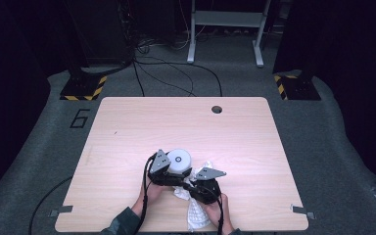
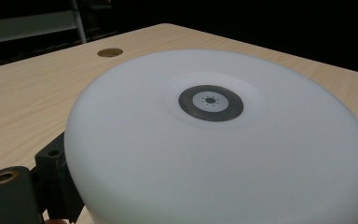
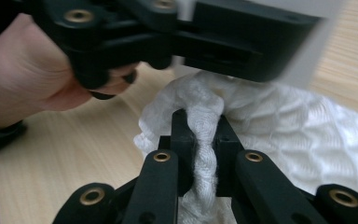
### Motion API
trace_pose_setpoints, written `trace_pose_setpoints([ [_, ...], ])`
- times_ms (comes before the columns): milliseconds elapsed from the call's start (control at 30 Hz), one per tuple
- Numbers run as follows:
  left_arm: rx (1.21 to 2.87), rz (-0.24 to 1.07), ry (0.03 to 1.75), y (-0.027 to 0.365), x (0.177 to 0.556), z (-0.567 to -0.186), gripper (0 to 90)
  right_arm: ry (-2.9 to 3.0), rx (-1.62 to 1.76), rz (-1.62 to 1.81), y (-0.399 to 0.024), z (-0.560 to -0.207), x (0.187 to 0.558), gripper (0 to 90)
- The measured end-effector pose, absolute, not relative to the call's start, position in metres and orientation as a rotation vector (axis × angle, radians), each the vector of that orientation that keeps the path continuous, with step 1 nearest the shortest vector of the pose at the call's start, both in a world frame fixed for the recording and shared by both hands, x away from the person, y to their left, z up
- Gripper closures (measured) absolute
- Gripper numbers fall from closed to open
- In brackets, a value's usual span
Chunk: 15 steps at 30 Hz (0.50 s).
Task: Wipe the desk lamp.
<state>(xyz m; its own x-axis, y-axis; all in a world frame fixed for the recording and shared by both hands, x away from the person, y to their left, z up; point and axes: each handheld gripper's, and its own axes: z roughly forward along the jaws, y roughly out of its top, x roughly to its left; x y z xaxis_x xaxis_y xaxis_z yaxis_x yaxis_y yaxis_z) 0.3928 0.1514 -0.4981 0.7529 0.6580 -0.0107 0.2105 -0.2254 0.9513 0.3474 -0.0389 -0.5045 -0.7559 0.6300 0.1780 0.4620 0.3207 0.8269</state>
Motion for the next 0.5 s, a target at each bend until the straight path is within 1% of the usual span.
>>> trace_pose_setpoints([
  [267, 1.792, 0.476, 0.675, 0.151, 0.392, -0.498, 8.3, 2.446, 0.882, 1.406, -0.013, -0.504, 0.348, 82.9],
  [500, 1.792, 0.472, 0.668, 0.151, 0.393, -0.498, 8.3, 2.440, 0.903, 1.420, -0.023, -0.503, 0.348, 83.2],
])
